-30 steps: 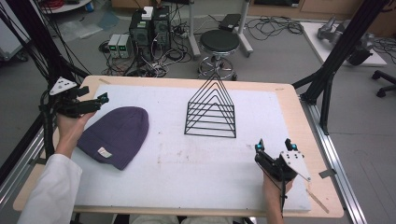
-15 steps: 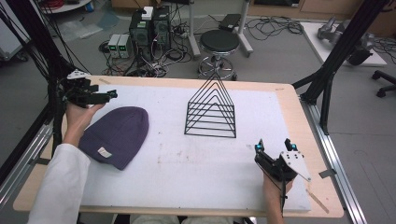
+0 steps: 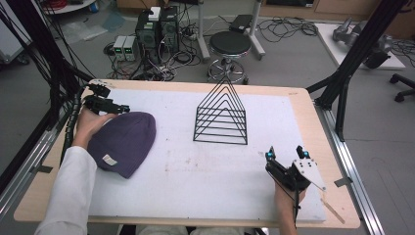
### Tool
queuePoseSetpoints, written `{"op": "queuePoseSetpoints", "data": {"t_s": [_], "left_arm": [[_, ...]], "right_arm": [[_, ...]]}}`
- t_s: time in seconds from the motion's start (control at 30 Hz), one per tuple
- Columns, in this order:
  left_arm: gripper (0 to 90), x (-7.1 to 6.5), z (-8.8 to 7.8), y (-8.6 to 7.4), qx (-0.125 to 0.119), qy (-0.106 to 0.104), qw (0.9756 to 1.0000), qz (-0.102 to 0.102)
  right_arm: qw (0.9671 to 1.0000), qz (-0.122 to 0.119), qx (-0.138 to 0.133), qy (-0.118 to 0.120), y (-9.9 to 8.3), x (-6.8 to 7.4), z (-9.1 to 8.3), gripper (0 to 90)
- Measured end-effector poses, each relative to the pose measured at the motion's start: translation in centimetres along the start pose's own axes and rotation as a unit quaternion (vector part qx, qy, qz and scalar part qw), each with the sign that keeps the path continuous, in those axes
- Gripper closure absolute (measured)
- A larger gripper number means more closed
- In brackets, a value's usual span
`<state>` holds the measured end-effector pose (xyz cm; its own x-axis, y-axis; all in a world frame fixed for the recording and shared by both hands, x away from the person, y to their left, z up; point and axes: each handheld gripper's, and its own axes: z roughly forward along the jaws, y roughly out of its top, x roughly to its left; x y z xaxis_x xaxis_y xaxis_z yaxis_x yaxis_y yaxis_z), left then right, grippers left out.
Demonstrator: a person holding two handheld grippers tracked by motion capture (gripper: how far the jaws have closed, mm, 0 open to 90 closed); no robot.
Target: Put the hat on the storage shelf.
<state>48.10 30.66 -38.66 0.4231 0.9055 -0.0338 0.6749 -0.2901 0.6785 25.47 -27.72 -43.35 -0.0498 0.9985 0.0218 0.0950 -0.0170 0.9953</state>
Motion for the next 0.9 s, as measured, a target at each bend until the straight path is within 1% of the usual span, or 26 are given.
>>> {"op": "queuePoseSetpoints", "data": {"t_s": [0.1, 0.13, 0.2, 0.23, 0.37, 0.43, 0.5, 0.53, 0.63, 0.7, 0.8, 0.9], "left_arm": [[20.0, 0.3, 0.8, -0.3, 0.02, -0.005, 0.9998, -0.003], [20.0, 0.4, 1.2, -0.4, 0.03, -0.009, 0.9995, 0.0], [20.0, 0.4, 1.7, -0.6, 0.039, -0.014, 0.9992, 0.0], [20.0, 0.4, 1.7, -0.6, 0.039, -0.014, 0.9992, 0.0], [20.8, 0.4, 2.4, -0.8, 0.058, -0.016, 0.9982, 0.005], [20.7, 0.3, 2.9, -1.0, 0.073, -0.021, 0.9971, 0.008], [20.7, 0.3, 3.5, -1.3, 0.088, -0.031, 0.9956, 0.006], [20.7, 0.3, 3.7, -1.3, 0.091, -0.031, 0.9954, 0.007], [22.6, 0.2, 3.9, -1.3, 0.088, -0.036, 0.9954, 0.008], [22.9, 0.3, 4.0, -1.4, 0.09, -0.046, 0.9949, 0.001], [23.1, 0.2, 4.0, -1.4, 0.091, -0.041, 0.995, 0.004], [26.1, -0.1, 4.0, -1.4, 0.093, -0.037, 0.9949, 0.008]], "right_arm": [[1.0, 0.002, 0.002, 0.0, 0.0, 0.0, 0.0, 10.0], [1.0, 0.002, 0.002, 0.001, 0.0, -0.1, 0.0, 10.0], [1.0, 0.003, 0.002, 0.001, 0.0, -0.1, 0.0, 10.0], [1.0, 0.003, 0.002, 0.001, 0.0, -0.1, 0.0, 10.0], [1.0, 0.002, 0.001, 0.002, -0.1, -0.1, 0.0, 10.0], [1.0, 0.004, 0.002, 0.003, 0.0, -0.1, 0.0, 10.1], [1.0, 0.005, 0.003, 0.004, 0.0, -0.1, 0.0, 10.0], [1.0, 0.005, 0.003, 0.004, 0.0, -0.1, 0.0, 10.0], [1.0, 0.006, 0.004, 0.004, 0.0, 0.0, 0.0, 10.0], [1.0, 0.006, 0.004, 0.003, 0.0, 0.0, 0.0, 10.1], [1.0, 0.004, 0.003, 0.004, 0.1, -0.1, 0.0, 10.0], [1.0, 0.005, 0.002, 0.004, 0.1, -0.1, 0.0, 10.0]]}}
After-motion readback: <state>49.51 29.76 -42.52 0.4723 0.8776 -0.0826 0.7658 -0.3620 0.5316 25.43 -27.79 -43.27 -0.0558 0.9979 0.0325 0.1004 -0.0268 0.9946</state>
